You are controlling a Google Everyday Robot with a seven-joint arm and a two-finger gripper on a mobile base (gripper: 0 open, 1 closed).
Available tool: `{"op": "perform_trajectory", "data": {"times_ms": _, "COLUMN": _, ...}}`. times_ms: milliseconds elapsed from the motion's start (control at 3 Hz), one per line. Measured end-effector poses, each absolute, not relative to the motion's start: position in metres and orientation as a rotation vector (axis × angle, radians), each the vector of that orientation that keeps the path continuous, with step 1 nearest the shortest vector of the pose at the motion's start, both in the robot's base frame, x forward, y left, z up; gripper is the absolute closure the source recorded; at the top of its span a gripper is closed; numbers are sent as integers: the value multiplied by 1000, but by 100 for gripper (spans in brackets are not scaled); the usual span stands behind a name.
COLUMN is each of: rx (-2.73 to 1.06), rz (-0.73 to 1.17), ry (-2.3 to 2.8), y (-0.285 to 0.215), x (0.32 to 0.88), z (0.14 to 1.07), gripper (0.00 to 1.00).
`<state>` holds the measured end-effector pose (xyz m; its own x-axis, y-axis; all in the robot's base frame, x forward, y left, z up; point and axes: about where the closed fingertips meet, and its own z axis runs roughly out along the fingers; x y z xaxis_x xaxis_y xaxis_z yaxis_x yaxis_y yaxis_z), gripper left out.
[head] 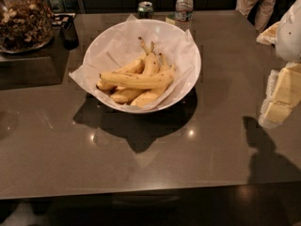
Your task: Pick banana from white bowl
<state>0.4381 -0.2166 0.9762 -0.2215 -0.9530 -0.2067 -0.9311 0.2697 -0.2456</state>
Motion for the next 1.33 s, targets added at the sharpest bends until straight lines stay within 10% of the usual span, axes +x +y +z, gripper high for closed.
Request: {"op": "perform_trajectory", "data": {"times_ms": 1333, "rx": -1730, "rz": 102, "ry": 2014, "y": -154, "x": 464, "z": 994, "gripper": 0}}
